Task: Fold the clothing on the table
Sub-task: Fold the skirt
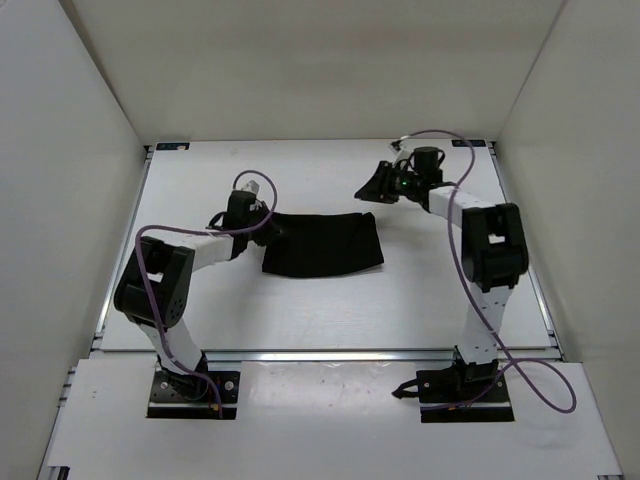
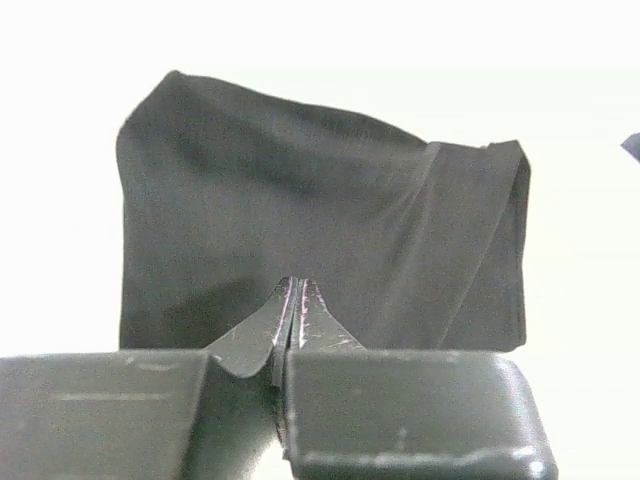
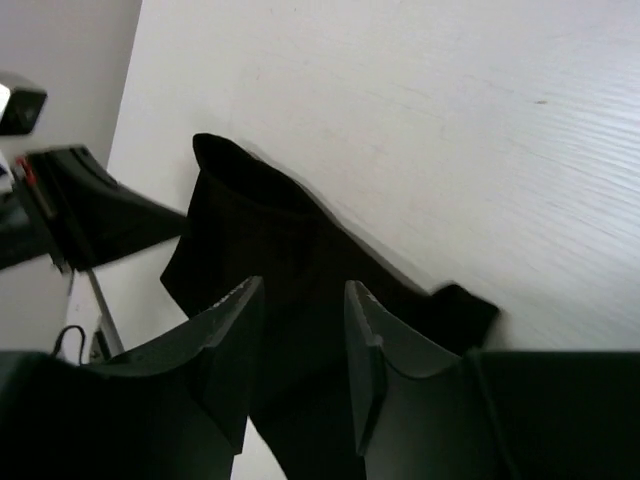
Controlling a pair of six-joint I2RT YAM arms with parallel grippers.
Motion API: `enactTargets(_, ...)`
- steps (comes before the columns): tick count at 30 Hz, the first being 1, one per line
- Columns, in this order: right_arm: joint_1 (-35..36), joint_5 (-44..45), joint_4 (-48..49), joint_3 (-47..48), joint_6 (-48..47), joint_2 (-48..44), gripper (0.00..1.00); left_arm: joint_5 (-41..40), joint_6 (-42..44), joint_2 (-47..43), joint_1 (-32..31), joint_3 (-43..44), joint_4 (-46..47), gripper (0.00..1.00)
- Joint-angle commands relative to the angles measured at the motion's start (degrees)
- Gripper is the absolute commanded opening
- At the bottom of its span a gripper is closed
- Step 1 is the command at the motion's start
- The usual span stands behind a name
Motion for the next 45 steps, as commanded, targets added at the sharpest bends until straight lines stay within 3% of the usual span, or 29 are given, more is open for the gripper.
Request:
enactTargets(1, -4.5, 0.02, -7.09, -3.68, -6.7, -8.99, 0.36, -0.12, 5.0, -3.16, 2.3, 4.61, -3.87, 0.1)
enactTargets(4, -4.77, 4.41, -13.09, -8.87, -11.2, -13.3, 0.45, -3.72, 9.21, -3.42, 1.52, 6.46, -7.57, 0.19)
enactTargets(6, -4.42, 5.47, -15.55, -11.86, -12.61, -14.63, 0.53, -6.52, 10.02, -3.42, 0.99, 6.73, -11.51, 0.53)
enactTargets(8, -3.81, 4.52, -14.78, -15.9, -13.23, -15.78, 0.6, -7.49, 11.68, -3.25, -0.32, 7.17, -13.71, 0.65)
enactTargets(14, -2.06, 4.07, -12.04, -22.15, -13.75, -15.25, 0.66, -9.96, 11.78, -3.24, -1.91, 5.16, -16.1, 0.6)
enactTargets(23, 0.32, 8.63, -15.3, -19.43, -16.48, -10.06, 0.67, -12.07, 10.81, -4.38, -2.09, -0.47, -17.5, 0.6)
enactTargets(30, 1.46, 12.68, -16.52, -19.08, -16.65, -7.69, 0.5, -15.24, 11.25, -7.73, -1.65, -2.23, -18.56, 0.59)
enactTargets(34, 2.34, 13.21, -18.36, -16.63, -18.14, -4.98, 0.37, -14.62, 10.29, -6.24, -1.82, -2.23, -19.09, 0.5)
enactTargets(42, 4.28, 12.95, -21.62, -12.93, -19.21, -1.8, 0.2, -13.22, 8.79, -3.6, -2.7, -2.06, -18.21, 0.48)
enactTargets(43, 4.54, 12.78, -21.36, -13.1, -19.29, -1.98, 0.15, -13.13, 8.88, -3.51, -2.44, -2.06, -18.03, 0.48)
enactTargets(44, 4.8, 12.51, -22.06, -12.58, -19.47, -1.63, 0.03, -12.52, 8.44, -3.25, -2.44, -1.79, -17.77, 0.47)
enactTargets(45, 4.55, 12.25, -21.98, -12.23, -19.47, -1.63, 0.0, -12.43, 8.44, -2.98, -2.53, -1.62, -17.68, 0.46)
